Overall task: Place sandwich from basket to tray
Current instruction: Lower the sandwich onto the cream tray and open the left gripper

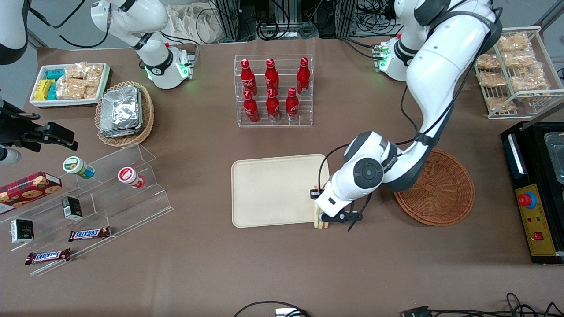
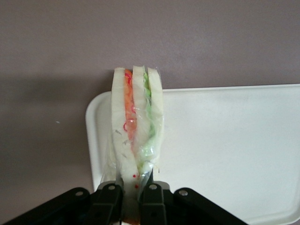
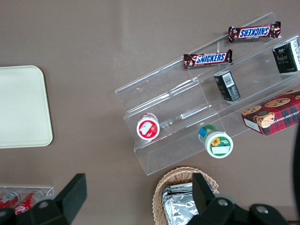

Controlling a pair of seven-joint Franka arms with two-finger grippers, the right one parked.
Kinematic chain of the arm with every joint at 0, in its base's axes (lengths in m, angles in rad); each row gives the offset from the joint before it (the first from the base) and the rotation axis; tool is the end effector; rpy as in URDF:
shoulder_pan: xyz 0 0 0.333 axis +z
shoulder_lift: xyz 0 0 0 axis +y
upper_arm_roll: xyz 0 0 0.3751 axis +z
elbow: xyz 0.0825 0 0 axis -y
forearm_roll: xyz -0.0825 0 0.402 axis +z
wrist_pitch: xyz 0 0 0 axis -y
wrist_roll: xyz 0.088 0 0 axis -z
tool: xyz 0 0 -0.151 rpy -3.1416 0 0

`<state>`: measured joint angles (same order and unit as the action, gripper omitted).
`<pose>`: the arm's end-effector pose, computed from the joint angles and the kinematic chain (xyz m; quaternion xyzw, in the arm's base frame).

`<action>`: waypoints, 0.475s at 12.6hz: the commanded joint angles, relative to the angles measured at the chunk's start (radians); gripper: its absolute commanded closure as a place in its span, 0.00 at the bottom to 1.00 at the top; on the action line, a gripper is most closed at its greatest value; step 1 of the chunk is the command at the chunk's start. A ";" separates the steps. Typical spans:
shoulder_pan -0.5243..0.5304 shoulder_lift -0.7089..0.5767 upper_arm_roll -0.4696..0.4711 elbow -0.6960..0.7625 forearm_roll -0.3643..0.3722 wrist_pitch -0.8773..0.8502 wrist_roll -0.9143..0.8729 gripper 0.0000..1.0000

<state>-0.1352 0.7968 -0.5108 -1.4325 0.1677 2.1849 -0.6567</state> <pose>0.6764 -0.3954 0.2554 0.9934 0.0290 -0.0432 0.1021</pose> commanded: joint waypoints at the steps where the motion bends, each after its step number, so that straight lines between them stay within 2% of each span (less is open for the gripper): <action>1: -0.040 0.022 0.005 0.032 0.019 0.003 -0.124 0.92; 4: -0.073 0.013 0.003 0.023 0.019 -0.002 -0.221 0.88; 6: -0.075 0.010 0.003 -0.018 0.024 -0.004 -0.232 0.81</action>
<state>-0.2027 0.8078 -0.5114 -1.4334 0.1707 2.1868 -0.8552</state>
